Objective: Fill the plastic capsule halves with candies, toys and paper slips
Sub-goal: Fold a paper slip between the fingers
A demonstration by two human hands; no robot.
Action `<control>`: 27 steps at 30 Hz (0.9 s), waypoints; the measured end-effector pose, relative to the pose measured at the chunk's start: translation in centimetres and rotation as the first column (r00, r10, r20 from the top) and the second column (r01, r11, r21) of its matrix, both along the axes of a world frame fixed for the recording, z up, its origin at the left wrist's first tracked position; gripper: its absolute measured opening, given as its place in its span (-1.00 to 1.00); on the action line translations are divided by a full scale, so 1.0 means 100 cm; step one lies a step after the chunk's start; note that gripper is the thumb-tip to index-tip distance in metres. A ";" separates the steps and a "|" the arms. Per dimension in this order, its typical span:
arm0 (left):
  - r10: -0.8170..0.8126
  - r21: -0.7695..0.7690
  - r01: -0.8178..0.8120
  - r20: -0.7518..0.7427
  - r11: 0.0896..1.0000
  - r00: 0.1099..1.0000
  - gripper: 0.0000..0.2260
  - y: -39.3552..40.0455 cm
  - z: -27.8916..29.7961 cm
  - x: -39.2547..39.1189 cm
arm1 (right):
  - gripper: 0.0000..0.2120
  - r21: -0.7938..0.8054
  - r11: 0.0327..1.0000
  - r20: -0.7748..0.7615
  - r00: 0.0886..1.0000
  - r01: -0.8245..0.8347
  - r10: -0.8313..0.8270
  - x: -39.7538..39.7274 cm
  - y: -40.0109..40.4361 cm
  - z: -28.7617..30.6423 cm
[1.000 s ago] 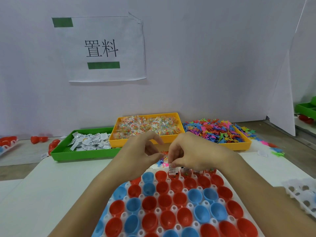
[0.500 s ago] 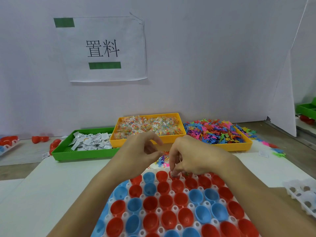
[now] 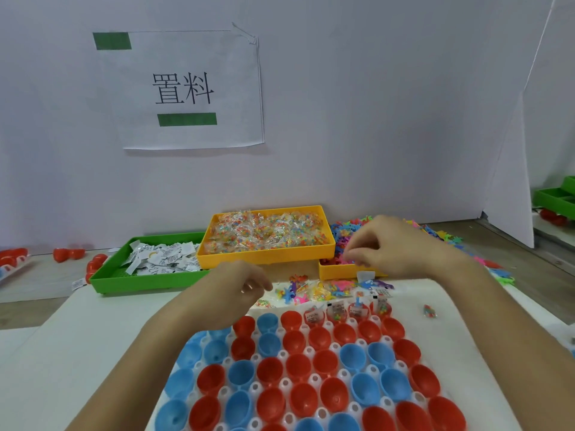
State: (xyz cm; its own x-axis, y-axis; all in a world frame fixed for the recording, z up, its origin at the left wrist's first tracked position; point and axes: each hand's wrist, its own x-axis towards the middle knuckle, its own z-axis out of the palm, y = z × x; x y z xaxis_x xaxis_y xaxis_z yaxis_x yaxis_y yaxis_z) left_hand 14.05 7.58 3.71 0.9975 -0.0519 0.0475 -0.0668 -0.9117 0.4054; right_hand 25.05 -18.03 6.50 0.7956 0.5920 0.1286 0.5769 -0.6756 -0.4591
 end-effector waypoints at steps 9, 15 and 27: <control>-0.049 0.098 0.064 -0.152 0.993 0.987 -0.73 -0.008 -0.011 0.005 | -0.89 -0.245 0.944 -0.095 0.964 0.220 -0.249 0.037 -0.050 -0.033; -0.086 0.100 0.103 -0.157 0.990 0.984 -0.74 -0.009 -0.011 0.004 | -0.90 -0.227 0.923 -0.033 0.945 0.310 -0.325 0.038 -0.035 -0.055; -0.084 0.093 0.096 -0.130 0.991 0.988 -0.77 -0.009 -0.011 0.003 | -0.84 -0.281 0.921 -0.044 0.955 0.270 -0.293 0.033 -0.031 -0.046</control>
State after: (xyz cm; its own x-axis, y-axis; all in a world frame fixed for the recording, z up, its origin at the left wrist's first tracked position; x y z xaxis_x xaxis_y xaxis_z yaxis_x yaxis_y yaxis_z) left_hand 14.38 6.67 2.62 0.9862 -0.1401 -0.0881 -0.1047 -0.9403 0.3238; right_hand 28.39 -21.17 1.90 0.9353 0.3452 -0.0781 0.3125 -0.9089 -0.2760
